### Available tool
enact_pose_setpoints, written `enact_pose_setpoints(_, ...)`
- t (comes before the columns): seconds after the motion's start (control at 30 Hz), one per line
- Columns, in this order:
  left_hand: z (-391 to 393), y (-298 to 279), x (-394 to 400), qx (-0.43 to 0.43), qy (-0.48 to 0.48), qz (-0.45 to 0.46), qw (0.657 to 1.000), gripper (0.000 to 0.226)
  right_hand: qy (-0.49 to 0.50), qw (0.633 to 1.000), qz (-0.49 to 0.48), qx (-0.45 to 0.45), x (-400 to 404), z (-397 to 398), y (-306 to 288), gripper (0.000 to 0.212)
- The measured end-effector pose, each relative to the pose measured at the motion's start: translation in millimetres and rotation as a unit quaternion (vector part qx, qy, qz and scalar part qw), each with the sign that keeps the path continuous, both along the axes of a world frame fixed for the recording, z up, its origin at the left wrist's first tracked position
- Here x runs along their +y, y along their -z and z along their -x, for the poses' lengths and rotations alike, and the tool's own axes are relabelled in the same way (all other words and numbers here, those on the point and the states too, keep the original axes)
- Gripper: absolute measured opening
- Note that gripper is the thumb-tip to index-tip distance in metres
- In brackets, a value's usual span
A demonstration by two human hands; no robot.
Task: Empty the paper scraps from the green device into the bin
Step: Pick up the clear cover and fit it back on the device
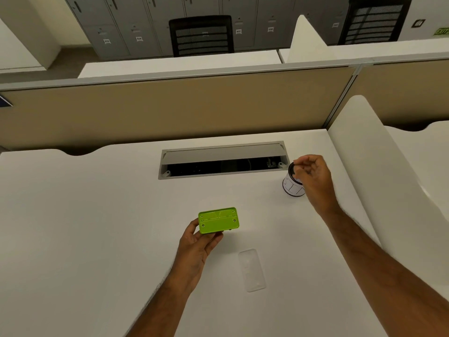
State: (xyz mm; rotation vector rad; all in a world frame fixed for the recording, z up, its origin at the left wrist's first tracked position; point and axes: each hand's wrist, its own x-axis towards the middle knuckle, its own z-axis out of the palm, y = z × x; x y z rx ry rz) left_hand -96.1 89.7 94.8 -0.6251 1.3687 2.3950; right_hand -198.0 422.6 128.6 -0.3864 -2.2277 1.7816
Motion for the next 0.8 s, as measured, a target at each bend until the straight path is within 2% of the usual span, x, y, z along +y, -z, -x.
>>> enact_pose_setpoints(0.23, -20.2, -4.0, -9.4, 0.007, -0.005, -0.002, 1.0, 0.044, -0.044, 0.996, 0.008, -0.073, -47.4, -52.5, 38.7, 0.019)
enact_pose_setpoints(0.5, -50.9, -4.1, -22.1, 0.009, -0.004, -0.001, 1.0, 0.045, -0.106, 0.965, -0.118, -0.209, -87.2, -123.3, 96.0, 0.03)
enact_pose_setpoints(0.6, -62.2, -4.6, -27.3, 0.007, -0.005, 0.005, 1.0, 0.045, -0.123, 0.953, -0.174, -0.214, -103.4, -150.5, 102.0, 0.039)
enact_pose_setpoints(0.73, -74.4, -4.2, -32.3, 0.006, -0.005, 0.011, 1.0, 0.044, -0.148, 0.924, -0.243, -0.254, -118.7, -178.1, 107.0, 0.073)
enact_pose_setpoints(0.8, -81.5, -5.7, -36.1, 0.006, -0.003, 0.014, 1.0, 0.043, -0.159, 0.907, -0.288, -0.264, -125.1, -186.7, 105.3, 0.083)
